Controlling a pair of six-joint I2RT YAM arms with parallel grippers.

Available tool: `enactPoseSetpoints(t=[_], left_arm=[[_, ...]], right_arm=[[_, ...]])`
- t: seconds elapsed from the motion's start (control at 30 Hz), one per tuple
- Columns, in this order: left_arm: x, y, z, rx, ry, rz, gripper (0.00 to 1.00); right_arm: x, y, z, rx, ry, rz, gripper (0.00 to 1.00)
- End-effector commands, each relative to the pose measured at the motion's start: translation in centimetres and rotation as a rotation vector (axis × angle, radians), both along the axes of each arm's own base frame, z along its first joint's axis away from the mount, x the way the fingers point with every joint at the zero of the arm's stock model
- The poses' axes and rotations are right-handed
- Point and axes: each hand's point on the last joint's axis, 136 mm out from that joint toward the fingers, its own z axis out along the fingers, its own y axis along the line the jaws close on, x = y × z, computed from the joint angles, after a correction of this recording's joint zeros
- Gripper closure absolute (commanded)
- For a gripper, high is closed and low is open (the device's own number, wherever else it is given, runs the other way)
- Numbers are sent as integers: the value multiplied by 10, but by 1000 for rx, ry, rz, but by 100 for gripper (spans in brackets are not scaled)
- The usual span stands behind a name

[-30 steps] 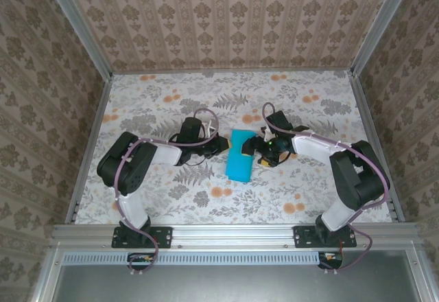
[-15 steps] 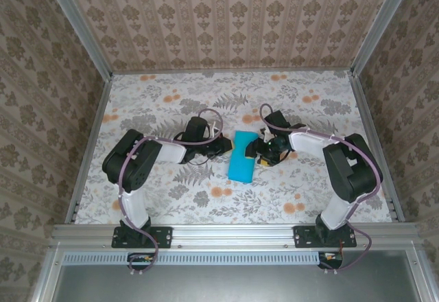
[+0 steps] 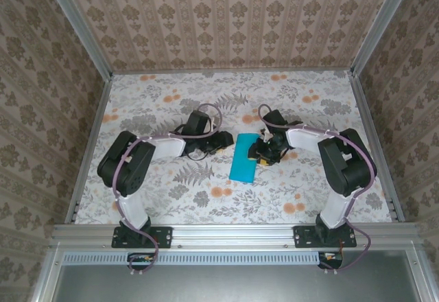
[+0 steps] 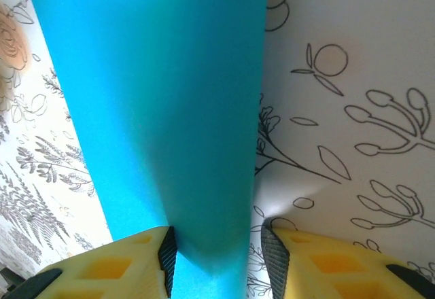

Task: Fold a paper plane with a square sheet of paper (pick it up from the middle)
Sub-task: First fold in half a square sheet of paper at the center of the table.

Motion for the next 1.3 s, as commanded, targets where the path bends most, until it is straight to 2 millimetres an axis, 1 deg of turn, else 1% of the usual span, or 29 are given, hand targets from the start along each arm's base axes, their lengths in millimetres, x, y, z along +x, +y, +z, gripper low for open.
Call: enactPoseSetpoints(t=[0.0,0.1,0.13,0.2,0.23,0.27,0.4,0.5,0.67,0.77,0.9,1.0,1.17,1.27], left_arm=[[7,26,13,147,-71,43,37],[8,40,9,202,-83,83,26],[8,42,9,210,-89,89,23],[8,49,9,237,-105,99,12],[9,53,9,250,-115,101,3],[10,55,11,262,-129,97,0],[12,64,15,310,-165,82,0],[13,66,16,318,-180,76,0],[13,53,16,248,-194,41,0],[13,45,12,216,-150,44,1],[9,25,7,148,-107,-5,7],[7,14,6,107,-89,-23,11],[4,-4,7,56,-80,-65,23],[2,-12,9,39,-75,-87,32]], right_arm=[[-12,-25,-31,-147,76,7,57],[-17,-32,-39,-184,96,9,58],[-24,-34,-41,-196,125,15,58],[-26,-34,-44,-196,139,29,58],[-28,-35,-46,-203,148,39,58],[-30,-36,-48,-208,158,49,57],[-38,-40,-55,-230,188,63,56],[-41,-43,-60,-248,204,59,56],[-43,-47,-67,-271,229,38,56],[-45,-50,-71,-293,246,34,57],[-48,-54,-76,-310,262,31,57],[-50,-56,-79,-321,273,42,57],[-50,-56,-83,-322,281,36,55],[-49,-55,-84,-323,282,35,53]])
